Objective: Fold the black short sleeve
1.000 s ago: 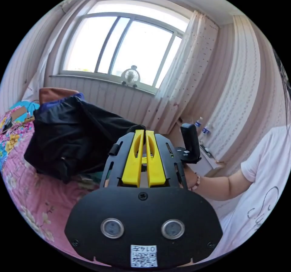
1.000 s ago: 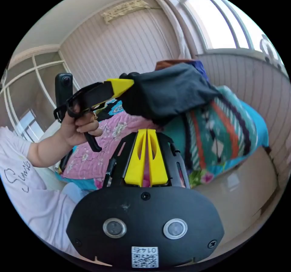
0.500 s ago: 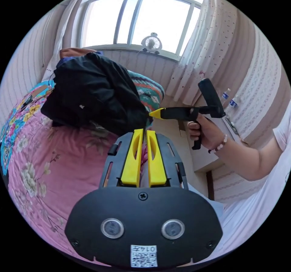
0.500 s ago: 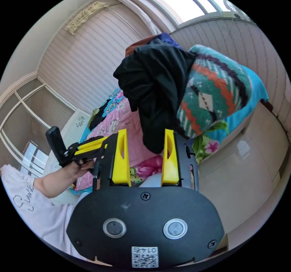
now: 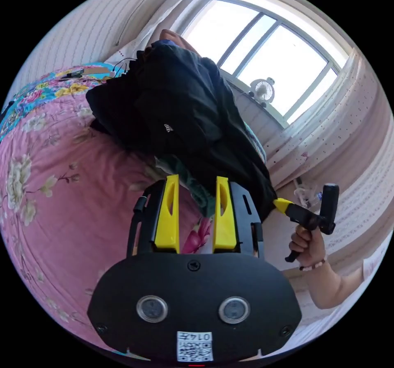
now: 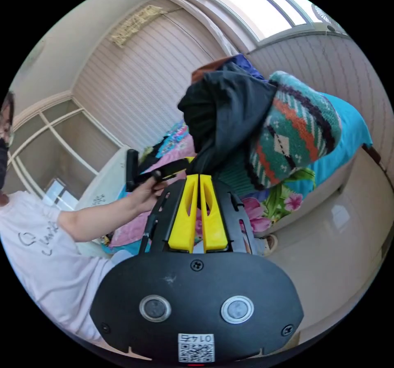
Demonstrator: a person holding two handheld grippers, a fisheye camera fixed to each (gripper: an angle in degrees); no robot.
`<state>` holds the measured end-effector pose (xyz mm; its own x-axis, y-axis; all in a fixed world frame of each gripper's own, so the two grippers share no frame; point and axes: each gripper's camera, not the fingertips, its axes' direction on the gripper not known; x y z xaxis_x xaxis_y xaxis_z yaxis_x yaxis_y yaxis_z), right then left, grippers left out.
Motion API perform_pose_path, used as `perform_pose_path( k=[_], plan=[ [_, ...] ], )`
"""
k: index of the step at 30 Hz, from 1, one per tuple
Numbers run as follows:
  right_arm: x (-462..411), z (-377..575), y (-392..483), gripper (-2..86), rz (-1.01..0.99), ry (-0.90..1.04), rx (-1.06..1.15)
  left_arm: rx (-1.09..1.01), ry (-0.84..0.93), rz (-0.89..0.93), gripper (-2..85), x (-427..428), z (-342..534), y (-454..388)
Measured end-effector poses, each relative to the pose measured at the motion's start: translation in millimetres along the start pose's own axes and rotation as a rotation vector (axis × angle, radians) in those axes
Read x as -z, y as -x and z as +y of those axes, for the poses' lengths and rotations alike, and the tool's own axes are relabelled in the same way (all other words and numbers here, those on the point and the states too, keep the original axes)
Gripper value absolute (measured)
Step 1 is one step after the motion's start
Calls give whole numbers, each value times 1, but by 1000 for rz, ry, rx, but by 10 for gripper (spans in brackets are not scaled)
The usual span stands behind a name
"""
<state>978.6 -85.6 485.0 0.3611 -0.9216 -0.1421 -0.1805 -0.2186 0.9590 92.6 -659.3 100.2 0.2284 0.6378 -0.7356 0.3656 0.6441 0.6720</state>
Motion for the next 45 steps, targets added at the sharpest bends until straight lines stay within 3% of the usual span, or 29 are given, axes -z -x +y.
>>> perform_pose_path(
  k=[4, 6, 8, 10, 12, 17, 22, 24, 30, 34, 37, 45],
  plan=[
    [34, 15, 12, 0, -202, -51, 69, 243, 46, 289, 120, 5, 4, 20],
    [43, 19, 23, -1, -273, -33, 121, 346, 61, 645, 30, 13, 10, 23],
    [50, 21, 35, -1, -323, -50, 167, 350, 9, 783, 2, 39, 16, 23],
    [58, 21, 49, -1, -392, -80, 220, 294, -107, 765, -5, 87, 26, 23],
    [63, 19, 71, -1, -490, -95, 303, 184, -212, 716, -8, 162, 44, 25],
    [42, 12, 115, -1, -592, -50, 423, 142, -408, 555, -9, 302, 94, 38],
    [-13, -6, 152, -2, -639, -1, 386, 13, -319, 229, 3, 396, 155, 16],
    [-41, -12, 180, -2, -716, 35, 407, -55, -309, 24, 62, 430, 193, -5],
    [-85, -22, 257, -1, -780, 44, 529, -113, -329, -152, 122, 469, 260, -36],
    [-105, -37, 294, -2, -822, 21, 580, -81, -240, -179, 73, 469, 256, -23],
    [-121, -54, 336, -1, -849, 39, 682, -45, -334, -247, 4, 506, 243, -11],
    [-146, -116, 430, 0, -776, -171, 940, -108, -574, -570, -10, 701, 198, -7]
  ],
)
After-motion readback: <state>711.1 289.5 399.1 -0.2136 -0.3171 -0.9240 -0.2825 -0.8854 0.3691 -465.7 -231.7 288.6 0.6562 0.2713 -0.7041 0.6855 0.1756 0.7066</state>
